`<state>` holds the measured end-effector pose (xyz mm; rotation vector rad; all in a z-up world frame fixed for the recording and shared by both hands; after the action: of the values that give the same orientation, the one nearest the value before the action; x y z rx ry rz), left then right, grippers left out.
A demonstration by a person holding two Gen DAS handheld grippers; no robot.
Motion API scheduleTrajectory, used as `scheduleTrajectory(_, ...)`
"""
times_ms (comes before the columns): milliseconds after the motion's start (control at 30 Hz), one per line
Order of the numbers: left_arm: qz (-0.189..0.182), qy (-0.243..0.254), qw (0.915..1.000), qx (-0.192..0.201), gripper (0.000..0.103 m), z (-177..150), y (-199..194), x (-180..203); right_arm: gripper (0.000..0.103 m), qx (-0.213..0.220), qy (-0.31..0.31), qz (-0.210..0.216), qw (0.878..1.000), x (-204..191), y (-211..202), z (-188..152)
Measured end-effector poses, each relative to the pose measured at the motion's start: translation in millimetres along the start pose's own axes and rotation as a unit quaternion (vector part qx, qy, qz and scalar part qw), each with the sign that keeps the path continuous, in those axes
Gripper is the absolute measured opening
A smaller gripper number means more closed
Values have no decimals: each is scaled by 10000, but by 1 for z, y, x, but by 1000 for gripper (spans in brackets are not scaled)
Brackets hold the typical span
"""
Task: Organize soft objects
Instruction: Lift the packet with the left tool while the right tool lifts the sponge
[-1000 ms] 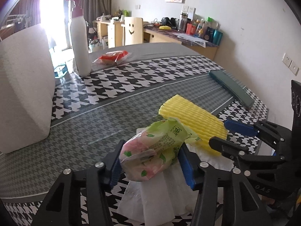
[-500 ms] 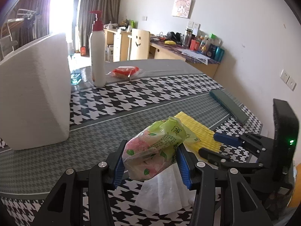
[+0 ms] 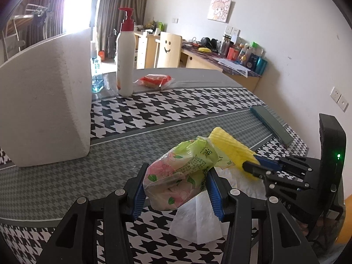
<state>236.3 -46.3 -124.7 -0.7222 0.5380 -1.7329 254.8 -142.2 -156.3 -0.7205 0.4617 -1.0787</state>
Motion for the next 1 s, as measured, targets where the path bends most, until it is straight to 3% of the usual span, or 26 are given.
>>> scheduleTrajectory(100,2,-24,10000,28,51,0,-3,-2,14,20,36,10,10000,0,-2,1)
scheduleTrajectory(367,28,-16,9998,191,51,4,-15,-6,14,535,175,-30,9984,0,-31,23)
scheduleTrajectory(1000,317,52,9975,632,51,15,-51,-21,14,1019,147,138,9946,-21,-60,42)
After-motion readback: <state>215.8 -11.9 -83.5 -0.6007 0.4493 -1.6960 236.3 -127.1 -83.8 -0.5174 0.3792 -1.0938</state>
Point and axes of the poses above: each gripper's, at about its wrist camera, not at the fingertips, and y roughly the way its jaws point, x to its right, z to its top, the point moved 10 cm from there along y, roughly the way its jaws point
